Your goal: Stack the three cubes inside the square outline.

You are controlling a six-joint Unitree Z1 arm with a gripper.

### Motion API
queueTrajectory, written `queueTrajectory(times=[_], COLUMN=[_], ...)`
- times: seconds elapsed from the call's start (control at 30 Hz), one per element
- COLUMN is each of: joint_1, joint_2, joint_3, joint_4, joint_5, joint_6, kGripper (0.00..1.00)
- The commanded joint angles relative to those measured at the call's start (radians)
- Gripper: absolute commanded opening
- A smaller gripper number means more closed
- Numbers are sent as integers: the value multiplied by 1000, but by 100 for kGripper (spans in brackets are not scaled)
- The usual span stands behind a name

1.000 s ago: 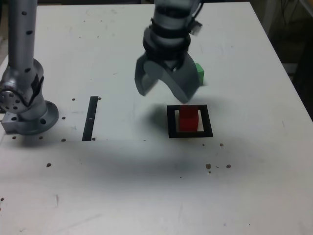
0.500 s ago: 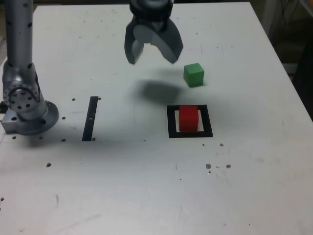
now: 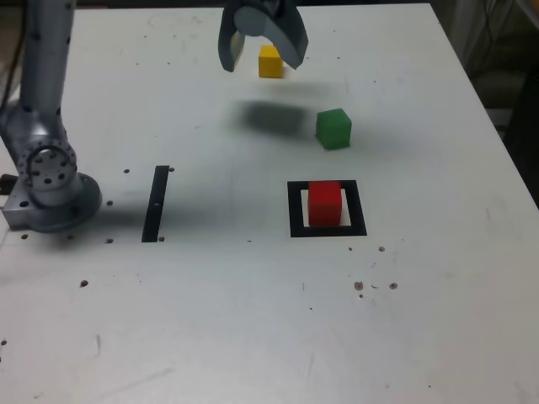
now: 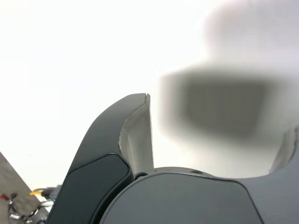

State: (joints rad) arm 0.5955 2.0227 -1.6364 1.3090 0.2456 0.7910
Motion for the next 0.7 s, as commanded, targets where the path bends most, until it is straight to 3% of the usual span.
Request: queueTrajectory(times=[0.0,0.67], joint_1=[27,158], joint_2=[32,267], joint_3=[-49,-345], joint_4=[17,105], joint_5=[16,27], joint_6=[22,130], kGripper=[99,97])
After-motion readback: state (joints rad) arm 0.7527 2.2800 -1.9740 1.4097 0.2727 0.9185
